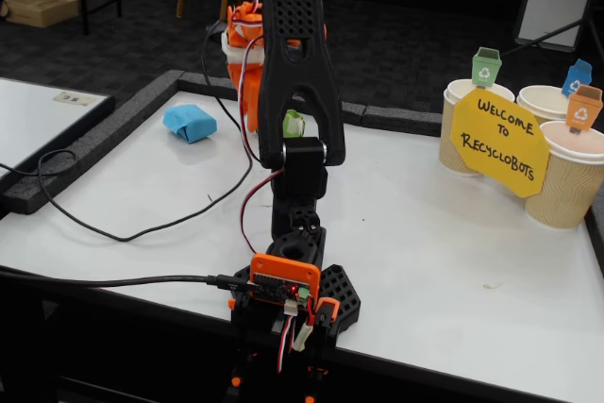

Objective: Sort rubbish by color.

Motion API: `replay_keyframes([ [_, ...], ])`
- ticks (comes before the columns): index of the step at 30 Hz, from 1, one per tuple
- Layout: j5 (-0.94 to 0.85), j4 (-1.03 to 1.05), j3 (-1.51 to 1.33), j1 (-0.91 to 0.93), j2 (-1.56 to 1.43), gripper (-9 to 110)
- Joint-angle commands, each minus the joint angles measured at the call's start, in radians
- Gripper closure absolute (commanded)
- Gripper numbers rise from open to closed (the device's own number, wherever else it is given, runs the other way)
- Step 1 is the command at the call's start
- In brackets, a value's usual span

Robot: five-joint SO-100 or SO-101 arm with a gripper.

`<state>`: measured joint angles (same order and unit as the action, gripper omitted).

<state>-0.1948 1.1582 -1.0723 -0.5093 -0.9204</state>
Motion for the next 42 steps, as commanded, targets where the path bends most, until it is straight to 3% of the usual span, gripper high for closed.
replay_keyframes([
  [1,-0.008,0.015,0.167,0.023,-0.061,85],
  [15,-0.008,0.120,0.204,0.137,-0.077,84],
  [36,-0.006,0.115,0.140,0.295,-0.077,86],
  [42,-0.006,0.071,0.054,0.316,-0.077,97],
])
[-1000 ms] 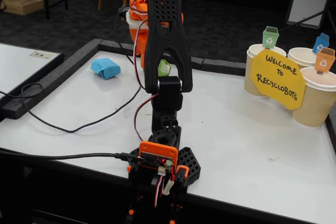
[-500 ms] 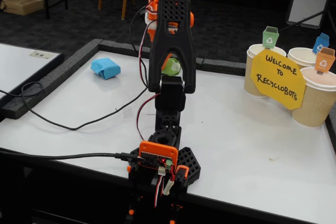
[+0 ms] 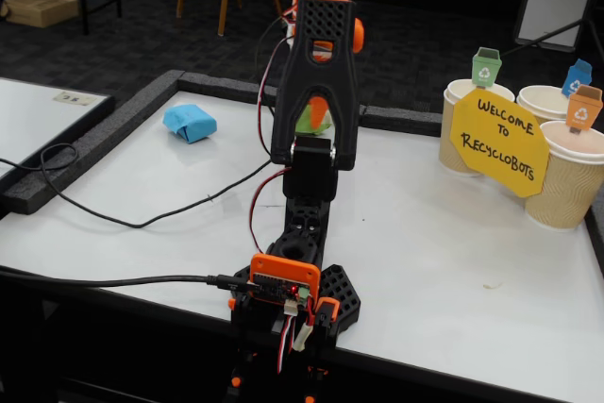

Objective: Sort rubbish by color.

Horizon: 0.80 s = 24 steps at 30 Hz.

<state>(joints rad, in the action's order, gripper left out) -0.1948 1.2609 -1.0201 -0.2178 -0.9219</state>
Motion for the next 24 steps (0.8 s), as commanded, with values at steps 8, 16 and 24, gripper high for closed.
replay_keyframes([
  [8,-0.006,-0.054,-0.043,-0.017,-0.075,101],
  [16,-0.006,-0.071,-0.049,-0.049,-0.114,101],
  [24,-0.005,-0.017,-0.054,-0.060,-0.241,101],
])
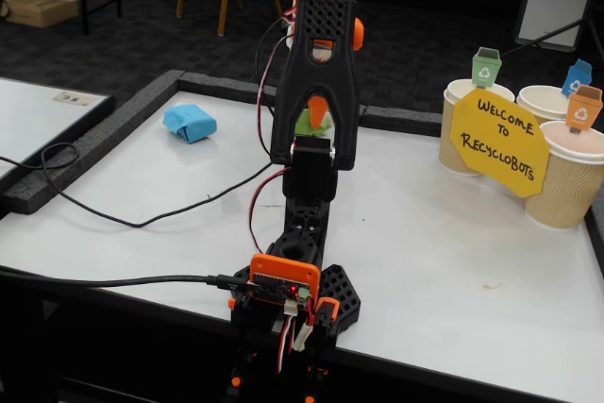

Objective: Sort rubbish by color.

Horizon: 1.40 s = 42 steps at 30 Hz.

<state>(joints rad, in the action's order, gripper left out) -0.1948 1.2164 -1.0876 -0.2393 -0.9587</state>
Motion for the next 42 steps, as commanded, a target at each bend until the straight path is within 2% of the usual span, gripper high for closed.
replay_keyframes([
  [1,-0.005,0.040,0.012,-0.037,-0.221,101],
  [16,-0.006,0.193,-0.009,0.026,-0.563,101],
  [30,-0.006,0.262,-0.344,0.074,-1.005,101],
  [42,-0.006,0.265,-0.663,0.184,-1.459,101],
])
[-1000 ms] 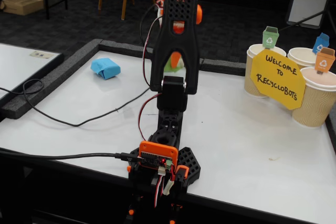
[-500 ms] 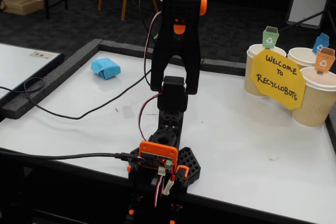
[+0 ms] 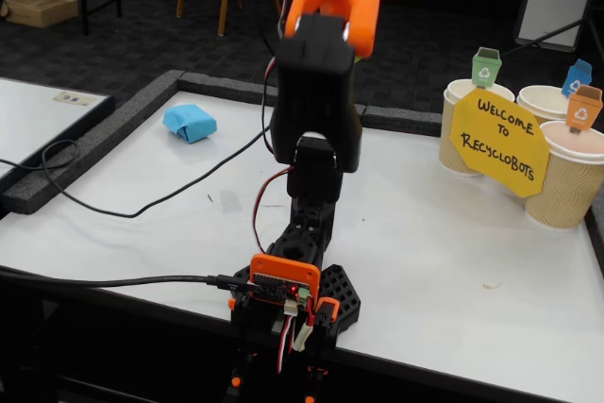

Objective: Sort rubbish by color.

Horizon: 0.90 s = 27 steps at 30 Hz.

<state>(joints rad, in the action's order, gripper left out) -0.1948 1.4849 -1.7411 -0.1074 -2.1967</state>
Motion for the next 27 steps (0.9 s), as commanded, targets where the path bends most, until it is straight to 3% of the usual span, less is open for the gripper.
replay_keyframes([
  [1,-0.006,-0.002,-0.035,0.064,-0.252,101],
  [16,-0.008,0.052,-0.233,0.225,-0.600,101],
  [27,-0.008,0.083,-0.282,0.350,-0.692,101],
])
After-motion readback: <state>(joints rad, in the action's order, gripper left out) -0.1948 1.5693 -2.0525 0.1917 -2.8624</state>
